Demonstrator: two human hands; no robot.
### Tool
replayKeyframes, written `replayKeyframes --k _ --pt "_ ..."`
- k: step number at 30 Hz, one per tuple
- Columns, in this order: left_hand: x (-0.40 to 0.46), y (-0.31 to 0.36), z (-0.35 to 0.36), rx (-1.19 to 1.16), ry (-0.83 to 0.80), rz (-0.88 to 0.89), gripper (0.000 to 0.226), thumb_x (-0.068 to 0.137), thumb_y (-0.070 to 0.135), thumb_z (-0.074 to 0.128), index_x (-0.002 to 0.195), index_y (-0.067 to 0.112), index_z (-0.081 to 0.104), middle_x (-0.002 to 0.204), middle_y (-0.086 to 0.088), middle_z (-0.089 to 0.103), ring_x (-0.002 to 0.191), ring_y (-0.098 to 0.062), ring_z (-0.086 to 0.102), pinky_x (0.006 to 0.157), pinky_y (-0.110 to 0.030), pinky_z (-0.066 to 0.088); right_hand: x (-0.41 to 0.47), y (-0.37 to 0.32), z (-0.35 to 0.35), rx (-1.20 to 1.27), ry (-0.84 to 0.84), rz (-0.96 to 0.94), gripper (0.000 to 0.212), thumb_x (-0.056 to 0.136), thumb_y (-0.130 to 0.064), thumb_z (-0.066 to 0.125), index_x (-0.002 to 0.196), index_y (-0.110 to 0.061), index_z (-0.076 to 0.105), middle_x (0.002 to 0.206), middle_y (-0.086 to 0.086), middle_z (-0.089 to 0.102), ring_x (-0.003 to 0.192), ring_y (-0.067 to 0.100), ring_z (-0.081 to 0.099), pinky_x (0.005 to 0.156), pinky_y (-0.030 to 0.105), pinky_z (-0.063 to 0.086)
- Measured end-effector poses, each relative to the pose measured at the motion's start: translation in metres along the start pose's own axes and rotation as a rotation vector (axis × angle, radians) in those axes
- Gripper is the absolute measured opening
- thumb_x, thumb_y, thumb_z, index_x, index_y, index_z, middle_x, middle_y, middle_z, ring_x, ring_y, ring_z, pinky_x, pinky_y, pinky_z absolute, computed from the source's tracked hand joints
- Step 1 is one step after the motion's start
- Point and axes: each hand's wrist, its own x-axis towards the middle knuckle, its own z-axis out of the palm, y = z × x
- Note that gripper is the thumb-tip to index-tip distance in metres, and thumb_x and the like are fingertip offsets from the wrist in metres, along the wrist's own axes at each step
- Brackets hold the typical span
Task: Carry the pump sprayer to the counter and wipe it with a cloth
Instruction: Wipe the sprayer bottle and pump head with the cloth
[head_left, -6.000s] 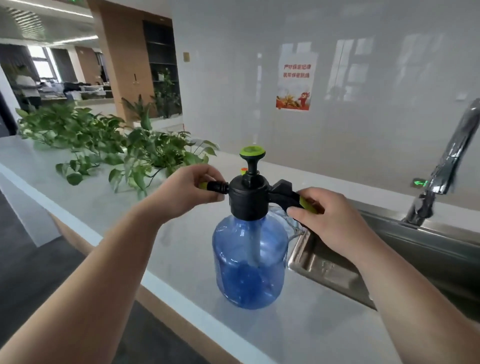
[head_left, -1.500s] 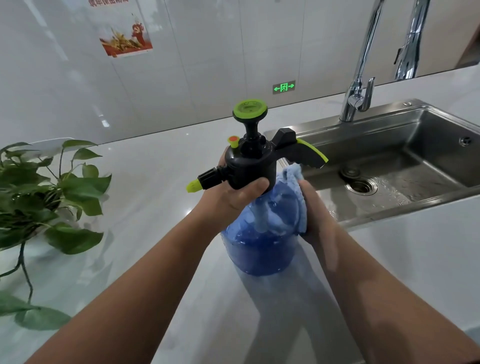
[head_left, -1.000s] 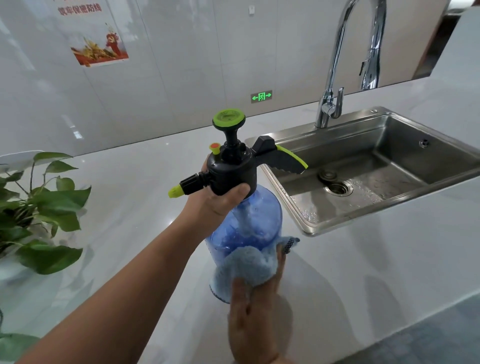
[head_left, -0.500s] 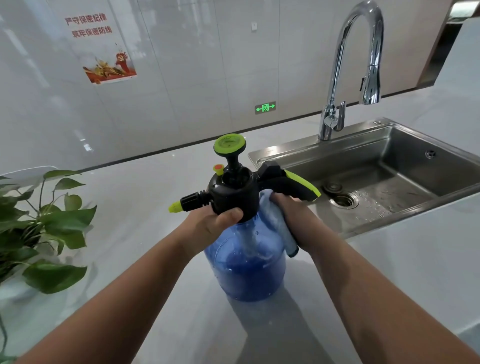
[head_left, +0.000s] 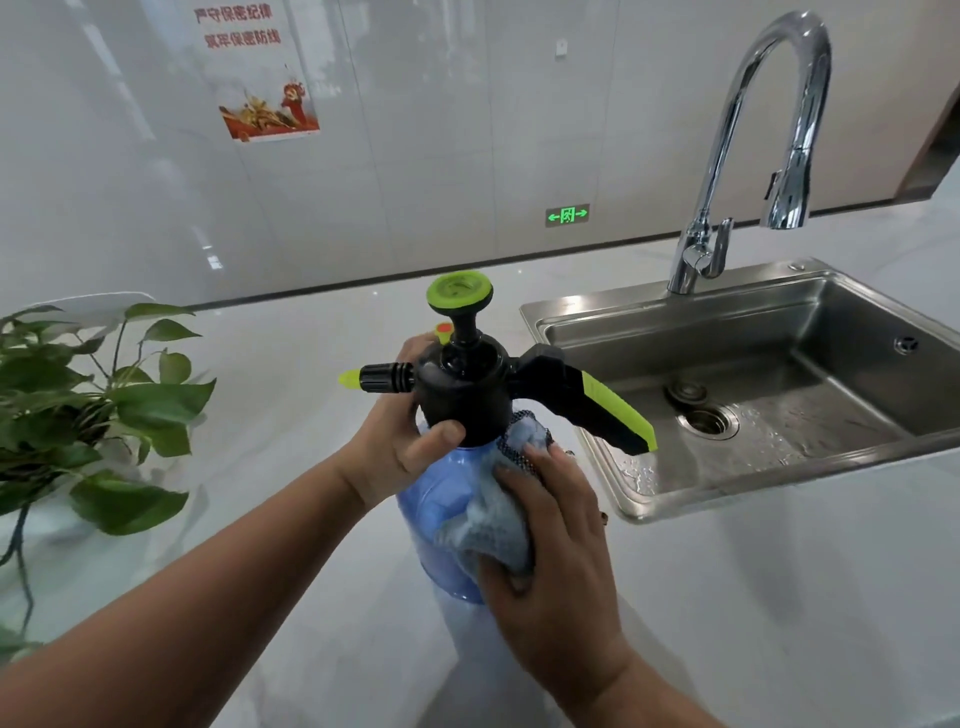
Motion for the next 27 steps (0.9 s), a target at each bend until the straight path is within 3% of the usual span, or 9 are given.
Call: replayKeyframes --k 3,8,12,14,17,19,21,24,27 --pt "-0.009 -0.004 0.0 -0.104 0.063 -0.078 0.053 0.082 0.065 0.062 0.111 0.021 0.059 0.105 0.007 0.063 0.102 0.0 0.058 0.091 -0.02 0.044 0.028 -0.008 -0.003 0.043 0.024 0.198 0.051 0.072 -0.043 0.069 0.118 -0.033 0.049 0.116 -0.014 0.056 0.11 0.011 0.054 0.089 0.034 0.049" --pt "-0.013 -0.001 0.001 -0.153 0.168 -0.196 0.058 0.076 0.065 0.069 0.11 0.018 0.062 0.102 0.014 0.072 0.103 -0.004 0.062 0.091 -0.024 0.046 0.072 0.027 -0.003 0.364 -0.145 0.453 0.02 0.07 -0.049 0.062 0.089 -0.043 0.06 0.084 -0.03 0.068 0.078 -0.005 0.064 0.06 0.007 0.045" --pt "-0.012 0.0 0.001 -0.078 0.112 -0.238 0.051 0.077 0.064 0.067 0.102 0.02 0.062 0.094 0.024 0.072 0.095 0.007 0.061 0.086 -0.015 0.044 0.09 0.066 0.004 0.918 -0.314 0.839 0.034 0.069 -0.043 0.072 0.09 -0.017 0.077 0.093 0.003 0.078 0.092 0.026 0.072 0.084 0.041 0.058" --pt "-0.012 0.001 -0.004 -0.065 0.121 -0.242 0.044 0.078 0.056 0.068 0.097 0.017 0.063 0.091 0.02 0.071 0.093 0.004 0.06 0.087 -0.027 0.046 0.089 0.067 0.008 1.006 -0.316 0.88 0.038 0.071 -0.043 0.073 0.095 -0.014 0.077 0.1 0.007 0.077 0.094 0.024 0.073 0.081 0.039 0.058" --pt "-0.014 0.006 -0.015 0.022 0.129 -0.223 0.053 0.084 0.059 0.057 0.108 0.012 0.063 0.116 -0.017 0.062 0.116 -0.034 0.053 0.102 -0.06 0.037 0.06 0.051 0.015 0.894 -0.053 0.69 0.037 0.08 -0.04 0.067 0.1 -0.008 0.066 0.089 -0.008 0.072 0.082 0.01 0.068 0.068 0.022 0.053" --pt "-0.021 0.008 -0.019 0.085 0.113 -0.205 0.054 0.093 0.055 0.05 0.127 0.014 0.057 0.141 -0.02 0.046 0.137 -0.035 0.037 0.114 -0.058 0.025 0.026 0.036 0.015 0.758 0.067 0.504 0.034 0.082 -0.04 0.063 0.107 -0.017 0.066 0.101 -0.013 0.072 0.096 0.005 0.066 0.079 0.016 0.05" --pt "-0.034 0.012 -0.015 0.011 0.147 -0.227 0.055 0.095 0.031 0.053 0.144 0.01 0.042 0.154 -0.011 0.037 0.145 -0.025 0.029 0.117 -0.056 0.021 -0.004 0.022 0.02 0.617 0.055 0.296 0.042 0.088 -0.041 0.063 0.123 -0.018 0.06 0.133 -0.003 0.061 0.128 0.016 0.054 0.101 0.026 0.043" --pt "-0.05 0.018 0.001 -0.062 0.229 -0.191 0.067 0.088 0.018 0.067 0.145 0.009 0.034 0.147 -0.007 0.047 0.139 -0.024 0.041 0.113 -0.048 0.034 -0.018 0.013 0.026 0.422 0.051 0.026 0.045 0.09 -0.039 0.06 0.127 -0.013 0.056 0.148 0.016 0.047 0.141 0.032 0.038 0.111 0.05 0.034" --pt "-0.043 0.018 0.017 -0.076 0.342 -0.166 0.072 0.078 0.013 0.077 0.138 0.018 0.036 0.126 -0.004 0.061 0.117 -0.021 0.06 0.092 -0.028 0.05 0.006 0.017 0.021 0.345 0.043 -0.131 0.045 0.091 -0.035 0.061 0.128 -0.01 0.055 0.144 0.015 0.05 0.14 0.029 0.041 0.114 0.052 0.03"
